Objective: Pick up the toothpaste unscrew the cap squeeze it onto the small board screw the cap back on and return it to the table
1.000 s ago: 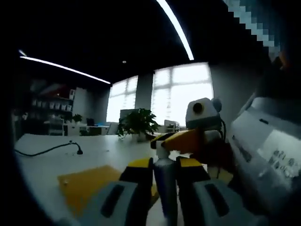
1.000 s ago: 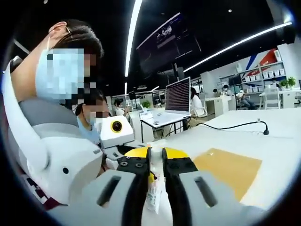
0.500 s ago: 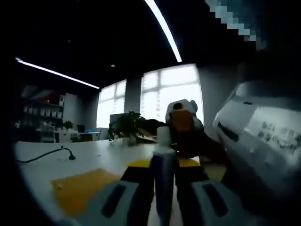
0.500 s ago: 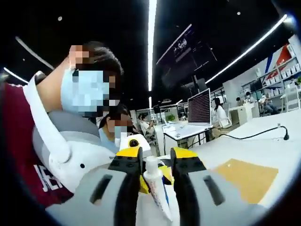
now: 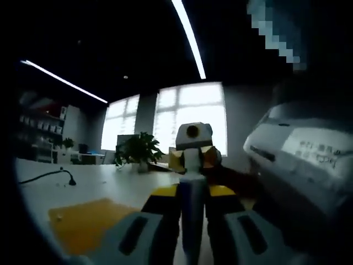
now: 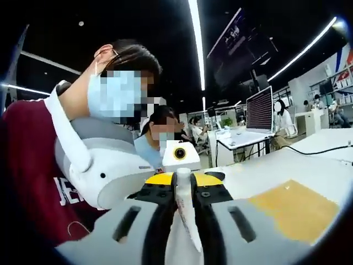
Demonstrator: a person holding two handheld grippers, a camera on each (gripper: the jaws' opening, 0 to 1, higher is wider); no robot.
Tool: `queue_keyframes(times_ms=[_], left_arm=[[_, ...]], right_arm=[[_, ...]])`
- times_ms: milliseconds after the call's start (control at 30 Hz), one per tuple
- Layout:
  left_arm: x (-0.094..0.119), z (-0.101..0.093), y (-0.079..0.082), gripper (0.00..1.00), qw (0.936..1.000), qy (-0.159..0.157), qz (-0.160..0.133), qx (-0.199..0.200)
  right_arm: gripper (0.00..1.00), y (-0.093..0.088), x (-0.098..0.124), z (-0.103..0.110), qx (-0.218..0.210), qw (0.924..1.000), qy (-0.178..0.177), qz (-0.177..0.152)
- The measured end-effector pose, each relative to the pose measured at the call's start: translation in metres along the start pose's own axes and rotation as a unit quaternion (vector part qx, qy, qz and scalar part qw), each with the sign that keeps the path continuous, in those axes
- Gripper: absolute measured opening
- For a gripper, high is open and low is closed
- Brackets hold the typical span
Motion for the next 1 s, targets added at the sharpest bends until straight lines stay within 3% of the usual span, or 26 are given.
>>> queue_keyframes(times_ms=[167, 267, 300, 367, 467, 533, 633, 700, 733, 833, 967, 1000], left_arm=[[0.0, -0.001, 0.001, 0.16, 1.0, 0.003, 0.008, -0.001], [0.001, 0.005, -0.001, 0.16, 0.9982, 0.038, 0.034, 0.031], [0.001, 0.006, 0.0, 0.16, 0.9972, 0.051, 0.04, 0.039], [-0.002, 0.007, 0.002, 0.16, 0.9959, 0.066, 0.055, 0.031], [-0.004, 0.006, 0.003, 0.16, 0.9941, 0.084, 0.064, 0.026], [-0.005, 0.007, 0.002, 0.16, 0.9934, 0.09, 0.067, 0.026], [-0.004, 0.009, 0.002, 0.16, 0.9935, 0.087, 0.065, 0.033], [-0.005, 0.008, 0.001, 0.16, 0.9949, 0.077, 0.056, 0.033], [0.008, 0.007, -0.008, 0.16, 0.9957, 0.069, 0.051, 0.035], [0.017, 0.008, -0.014, 0.16, 0.9963, 0.062, 0.042, 0.04], [0.016, 0.009, -0.015, 0.16, 0.9966, 0.057, 0.035, 0.048], [0.016, 0.009, -0.015, 0.16, 0.9966, 0.057, 0.034, 0.049]], right_arm=[[0.12, 0.001, 0.003, 0.0, 0.002, 0.9998, -0.018, -0.001], [0.11, 0.003, 0.005, -0.003, 0.018, 0.9963, -0.084, -0.004], [0.11, 0.004, 0.006, -0.002, 0.027, 0.992, -0.123, -0.005], [0.11, 0.004, 0.005, 0.002, 0.034, 0.9872, -0.156, -0.004], [0.11, 0.002, 0.005, 0.006, -0.001, 0.9789, -0.203, -0.025], [0.11, 0.0, 0.005, 0.006, -0.003, 0.9715, -0.233, -0.042], [0.11, -0.003, 0.007, 0.005, -0.005, 0.9727, -0.226, -0.054], [0.12, -0.004, 0.011, 0.001, -0.031, 0.9804, -0.181, -0.071], [0.12, -0.004, 0.013, -0.001, -0.033, 0.9823, -0.168, -0.075], [0.27, -0.003, 0.022, -0.01, -0.035, 0.9813, -0.168, -0.089], [0.28, -0.001, 0.024, -0.014, -0.028, 0.9845, -0.154, -0.08], [0.28, 0.006, 0.013, -0.017, -0.03, 0.9855, -0.148, -0.078]])
Point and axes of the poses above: the point that each gripper's makers call its tool centre point, and the gripper's own axes: x roughly backward along the fingers, z roughly to its left, y roughly out of its top, the point moved 10 cm from there along x, roughly backward along the fingers, and after that the axes turned 10 degrees about -x, right-handed, at the moved point
